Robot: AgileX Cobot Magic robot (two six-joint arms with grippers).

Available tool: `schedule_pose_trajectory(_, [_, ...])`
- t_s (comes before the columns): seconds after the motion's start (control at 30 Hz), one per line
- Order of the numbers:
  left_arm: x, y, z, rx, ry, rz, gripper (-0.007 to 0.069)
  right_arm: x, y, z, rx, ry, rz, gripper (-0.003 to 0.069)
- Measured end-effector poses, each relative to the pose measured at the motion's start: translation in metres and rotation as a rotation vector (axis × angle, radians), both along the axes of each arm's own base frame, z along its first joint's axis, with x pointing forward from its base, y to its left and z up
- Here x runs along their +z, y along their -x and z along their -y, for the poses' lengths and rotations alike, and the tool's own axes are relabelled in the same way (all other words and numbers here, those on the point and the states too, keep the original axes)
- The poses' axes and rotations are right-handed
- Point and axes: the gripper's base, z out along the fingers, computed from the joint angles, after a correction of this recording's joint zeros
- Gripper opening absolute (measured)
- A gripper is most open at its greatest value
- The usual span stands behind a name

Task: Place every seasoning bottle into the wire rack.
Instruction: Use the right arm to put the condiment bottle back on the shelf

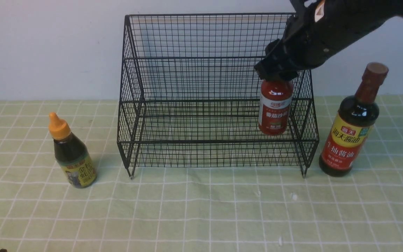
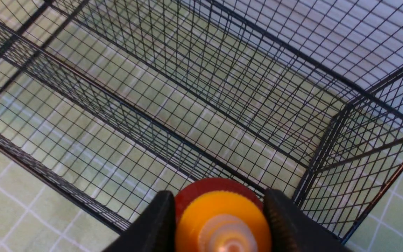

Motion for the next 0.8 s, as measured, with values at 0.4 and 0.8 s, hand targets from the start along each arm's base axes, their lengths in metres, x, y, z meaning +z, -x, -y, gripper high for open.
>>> schedule_pose_trajectory(0.4, [0.000,0.000,0.000,0.000,0.000,0.000,-0.0006,-0.044,-0.019,-0.009,-0.031,0.049,-0.119,0.0295])
schedule_pose_trajectory(0.8, [0.000,0.000,0.000,0.000,0.000,0.000,-0.0006,-0.061,-0.022,-0.010,-0.090,0.063,-0.213,0.0323])
